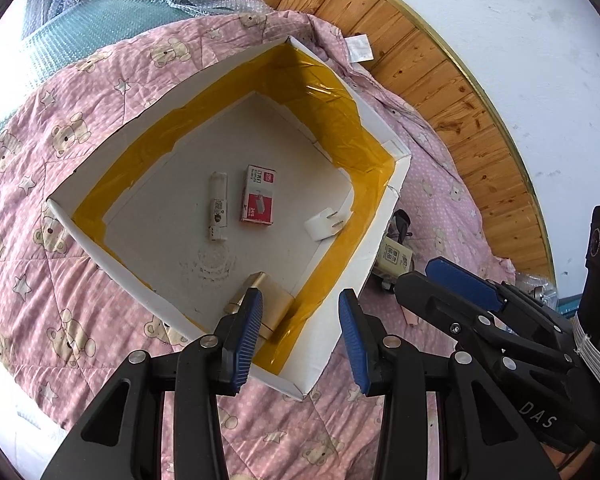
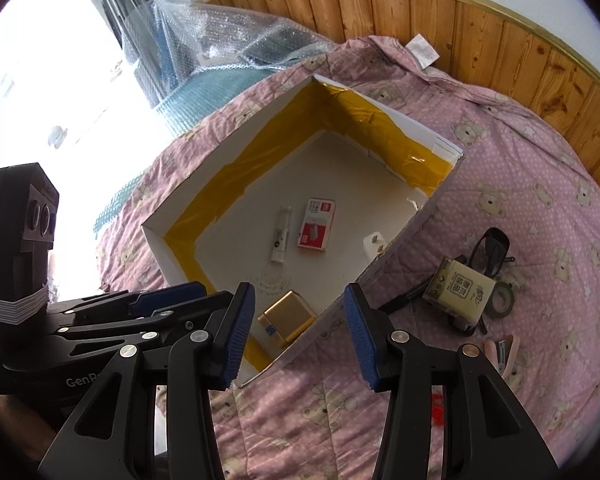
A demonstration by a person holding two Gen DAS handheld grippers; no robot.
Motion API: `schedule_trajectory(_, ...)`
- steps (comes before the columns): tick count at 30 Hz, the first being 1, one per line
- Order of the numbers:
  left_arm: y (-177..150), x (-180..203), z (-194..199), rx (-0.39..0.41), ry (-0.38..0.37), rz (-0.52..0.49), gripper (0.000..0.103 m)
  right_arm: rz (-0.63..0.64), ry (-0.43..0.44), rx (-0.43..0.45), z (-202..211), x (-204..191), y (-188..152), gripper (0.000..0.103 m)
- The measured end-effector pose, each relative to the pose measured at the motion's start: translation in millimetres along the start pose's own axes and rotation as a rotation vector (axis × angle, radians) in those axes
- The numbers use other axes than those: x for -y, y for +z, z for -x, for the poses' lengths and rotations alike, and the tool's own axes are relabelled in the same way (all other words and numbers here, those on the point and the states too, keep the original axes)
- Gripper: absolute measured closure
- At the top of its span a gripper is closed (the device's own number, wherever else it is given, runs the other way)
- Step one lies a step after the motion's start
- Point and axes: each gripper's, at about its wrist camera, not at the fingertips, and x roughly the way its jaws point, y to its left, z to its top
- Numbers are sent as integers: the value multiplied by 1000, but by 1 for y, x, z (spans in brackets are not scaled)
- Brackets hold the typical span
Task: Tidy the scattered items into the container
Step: 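Move both open tools away from the box toward the remaining items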
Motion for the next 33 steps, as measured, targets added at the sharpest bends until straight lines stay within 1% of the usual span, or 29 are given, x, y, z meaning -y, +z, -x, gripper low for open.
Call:
schedule_trajectory(17,-24,25,10,-3,21,-36,62,-57,19,31,24,21,-33,54)
schedule_trajectory(24,-34,36,12,-10,32,-49,62,-109,30,28,29,42,-54,54)
schedule_trajectory(33,-41,58,1,-48,37,-100,61,-195,32,20,29,75,-83,54)
